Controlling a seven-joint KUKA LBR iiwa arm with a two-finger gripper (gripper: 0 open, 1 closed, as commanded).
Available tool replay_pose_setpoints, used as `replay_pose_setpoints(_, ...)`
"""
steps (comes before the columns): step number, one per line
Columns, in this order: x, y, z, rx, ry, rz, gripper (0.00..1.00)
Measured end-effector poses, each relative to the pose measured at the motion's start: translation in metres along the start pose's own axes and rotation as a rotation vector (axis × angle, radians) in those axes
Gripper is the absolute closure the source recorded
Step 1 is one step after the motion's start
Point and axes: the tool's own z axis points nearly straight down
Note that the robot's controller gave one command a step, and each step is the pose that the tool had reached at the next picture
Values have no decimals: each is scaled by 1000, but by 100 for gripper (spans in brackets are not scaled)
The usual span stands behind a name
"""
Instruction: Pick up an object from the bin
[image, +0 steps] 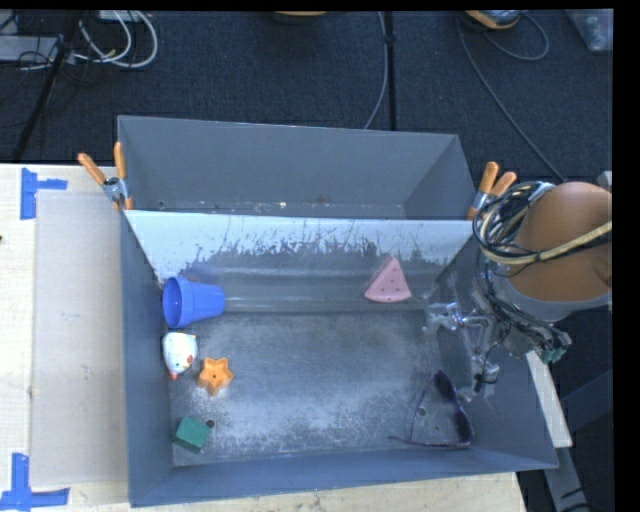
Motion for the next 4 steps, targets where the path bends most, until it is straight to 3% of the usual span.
replay_pose_setpoints(1, 25, 10, 41, -15, 18, -250, 0)
replay_pose_setpoints(2, 6, 12, 59, -8, 8, -412, 0)
replay_pose_setpoints(3, -1, 5, 65, -11, 8, -455, 0)
replay_pose_setpoints(4, 2, 16, 72, -11, 8, -604, 100)
